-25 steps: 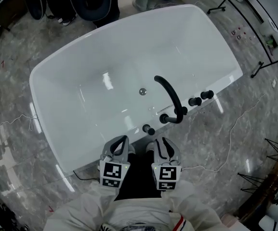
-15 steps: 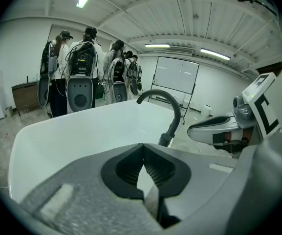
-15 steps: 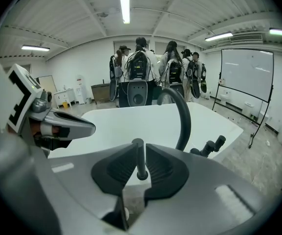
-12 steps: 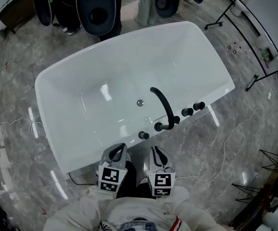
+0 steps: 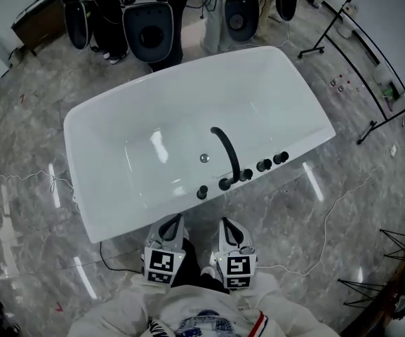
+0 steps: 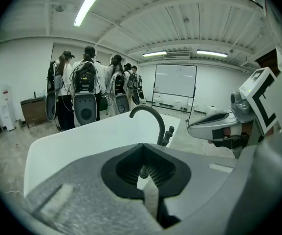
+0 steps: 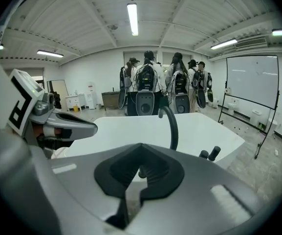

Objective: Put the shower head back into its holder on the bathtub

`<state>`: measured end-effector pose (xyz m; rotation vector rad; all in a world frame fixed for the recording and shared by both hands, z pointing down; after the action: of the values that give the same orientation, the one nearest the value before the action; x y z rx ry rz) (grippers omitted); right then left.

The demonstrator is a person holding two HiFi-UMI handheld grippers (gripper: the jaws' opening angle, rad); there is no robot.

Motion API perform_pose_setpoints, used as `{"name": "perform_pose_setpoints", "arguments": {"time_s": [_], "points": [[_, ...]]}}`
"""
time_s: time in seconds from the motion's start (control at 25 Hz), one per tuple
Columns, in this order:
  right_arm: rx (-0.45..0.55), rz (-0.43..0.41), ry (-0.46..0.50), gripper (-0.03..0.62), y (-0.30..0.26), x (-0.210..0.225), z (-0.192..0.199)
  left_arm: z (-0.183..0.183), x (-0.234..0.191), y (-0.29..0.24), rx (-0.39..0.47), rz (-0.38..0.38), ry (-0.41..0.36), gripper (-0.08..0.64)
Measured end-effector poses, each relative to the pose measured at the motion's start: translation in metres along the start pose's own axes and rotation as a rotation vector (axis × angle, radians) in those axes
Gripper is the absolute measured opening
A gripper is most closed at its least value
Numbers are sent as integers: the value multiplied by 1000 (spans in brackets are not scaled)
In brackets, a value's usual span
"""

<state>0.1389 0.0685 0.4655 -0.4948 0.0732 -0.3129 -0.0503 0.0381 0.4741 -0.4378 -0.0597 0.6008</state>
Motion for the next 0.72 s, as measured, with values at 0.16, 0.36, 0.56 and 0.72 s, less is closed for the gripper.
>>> {"name": "perform_pose_setpoints", "arguments": {"time_s": [0.16,0.36,0.56,0.72], "points": [[42,-27,17,6,36,0,-2,-3,26,24,24,-7,-18,-1],[63,-40,4,5,85,6,9,-6,67,48,46,-22,-48,0],[133,-56,-45,5,123,6,10,-16,94,82,78,-75,-34,0],[182,-79,-70,5,146,1,-2,-27,113,113,97,-103,-23,0]]}}
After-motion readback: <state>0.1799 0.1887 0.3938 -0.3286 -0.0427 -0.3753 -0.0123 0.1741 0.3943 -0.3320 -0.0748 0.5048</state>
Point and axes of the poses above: the fingertips, and each gripper's own axes: y backward along the fingers, x to its right, z out of its underside, the point moved 9 cm from there along y, backward along the fingers, and after that the axes turned 6 degrees about x, right-handed, at the moved point
